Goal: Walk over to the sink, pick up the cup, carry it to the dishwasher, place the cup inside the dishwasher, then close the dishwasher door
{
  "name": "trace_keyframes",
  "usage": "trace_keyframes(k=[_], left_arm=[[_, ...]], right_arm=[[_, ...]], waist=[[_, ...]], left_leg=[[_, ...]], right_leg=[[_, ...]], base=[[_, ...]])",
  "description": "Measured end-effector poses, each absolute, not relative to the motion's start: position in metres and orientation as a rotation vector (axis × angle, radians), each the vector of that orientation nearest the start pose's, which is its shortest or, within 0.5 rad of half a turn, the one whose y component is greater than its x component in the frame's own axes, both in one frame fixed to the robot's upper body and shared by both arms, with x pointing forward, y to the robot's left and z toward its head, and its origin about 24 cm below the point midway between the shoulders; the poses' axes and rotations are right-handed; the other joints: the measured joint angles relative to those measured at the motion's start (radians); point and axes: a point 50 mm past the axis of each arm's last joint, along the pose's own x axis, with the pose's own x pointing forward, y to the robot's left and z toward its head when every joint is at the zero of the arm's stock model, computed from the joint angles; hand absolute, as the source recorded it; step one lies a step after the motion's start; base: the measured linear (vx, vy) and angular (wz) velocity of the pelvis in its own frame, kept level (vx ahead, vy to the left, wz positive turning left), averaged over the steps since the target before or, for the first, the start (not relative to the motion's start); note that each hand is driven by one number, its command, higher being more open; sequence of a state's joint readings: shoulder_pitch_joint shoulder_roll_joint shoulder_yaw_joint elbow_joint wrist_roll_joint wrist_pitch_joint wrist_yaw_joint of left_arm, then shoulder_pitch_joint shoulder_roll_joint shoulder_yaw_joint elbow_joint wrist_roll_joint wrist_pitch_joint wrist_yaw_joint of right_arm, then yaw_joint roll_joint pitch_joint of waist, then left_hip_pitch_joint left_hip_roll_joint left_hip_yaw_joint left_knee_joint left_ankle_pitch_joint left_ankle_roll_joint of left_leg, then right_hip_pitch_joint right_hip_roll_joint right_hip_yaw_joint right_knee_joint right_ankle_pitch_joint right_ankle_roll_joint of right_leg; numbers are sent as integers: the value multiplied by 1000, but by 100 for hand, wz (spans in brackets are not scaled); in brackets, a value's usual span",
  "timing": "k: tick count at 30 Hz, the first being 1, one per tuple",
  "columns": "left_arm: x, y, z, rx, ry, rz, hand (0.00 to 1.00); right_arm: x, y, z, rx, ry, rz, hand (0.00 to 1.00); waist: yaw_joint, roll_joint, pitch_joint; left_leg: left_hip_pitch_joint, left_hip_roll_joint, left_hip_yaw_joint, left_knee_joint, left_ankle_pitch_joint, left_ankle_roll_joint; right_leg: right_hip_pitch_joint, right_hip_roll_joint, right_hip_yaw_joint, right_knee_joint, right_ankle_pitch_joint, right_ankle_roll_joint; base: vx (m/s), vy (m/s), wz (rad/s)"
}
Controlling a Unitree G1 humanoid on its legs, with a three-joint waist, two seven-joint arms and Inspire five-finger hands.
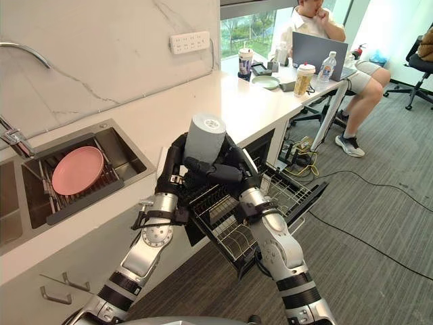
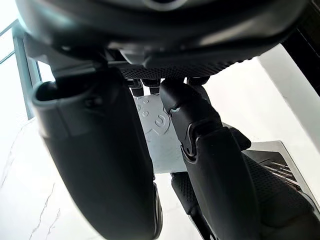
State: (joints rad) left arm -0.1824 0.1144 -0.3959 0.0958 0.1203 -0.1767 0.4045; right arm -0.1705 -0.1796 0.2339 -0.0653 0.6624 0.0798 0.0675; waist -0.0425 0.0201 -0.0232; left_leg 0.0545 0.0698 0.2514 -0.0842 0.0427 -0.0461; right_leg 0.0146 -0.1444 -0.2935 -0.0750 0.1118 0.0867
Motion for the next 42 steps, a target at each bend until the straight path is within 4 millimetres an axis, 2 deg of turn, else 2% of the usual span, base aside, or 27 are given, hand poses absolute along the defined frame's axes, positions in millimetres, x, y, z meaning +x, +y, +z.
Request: trace_keyframes(k=[11,18,19,26,33,40,41,42], left_arm=[[267,80,79,277,-357,66,0],[265,76,77,325,-370,95,0],[265,76,77,328,-366,95,0],[265,79,70,357,-349,108,0],[261,85,54,408,-304,108,0],[261,90,45,427,-289,103,0],[261,91,44,430,-298,98,100],[262,92,44,430,-306,95,100]], right_arm=[[282,-87,96,449,-38,363,100],[281,-82,95,446,-15,323,100],[281,-82,95,446,-10,317,0],[282,-75,91,432,27,301,0],[283,-66,74,382,98,278,0],[283,-61,64,388,106,263,0],[282,-60,64,372,92,254,0],[281,-59,65,352,73,242,0]], waist=[[4,2,-2],[8,3,-3],[8,4,-3],[14,5,-5],[28,17,-23],[63,23,-20],[68,27,-17],[70,31,-15]], left_leg=[[-4,-1,-23,0,9,0],[-4,0,-27,0,13,-1],[-4,0,-27,0,13,-2],[-4,1,-29,0,14,-2],[-10,1,-49,0,19,-4],[-25,14,-61,1,22,-13],[-27,17,-62,1,23,-15],[-30,20,-60,1,24,-16]], right_leg=[[10,0,-22,-3,1,-1],[12,1,-25,-8,4,-4],[12,1,-25,-8,4,-5],[15,3,-26,-8,4,-5],[18,3,-39,-8,4,-5],[16,13,-56,-10,6,-14],[13,17,-59,-10,5,-16],[9,19,-58,-10,5,-18]], base=[[-18,-11,6],[0,0,0],[0,0,0],[0,0,0],[-12,-10,7],[-33,-18,6],[0,0,0],[-15,-22,-4]])
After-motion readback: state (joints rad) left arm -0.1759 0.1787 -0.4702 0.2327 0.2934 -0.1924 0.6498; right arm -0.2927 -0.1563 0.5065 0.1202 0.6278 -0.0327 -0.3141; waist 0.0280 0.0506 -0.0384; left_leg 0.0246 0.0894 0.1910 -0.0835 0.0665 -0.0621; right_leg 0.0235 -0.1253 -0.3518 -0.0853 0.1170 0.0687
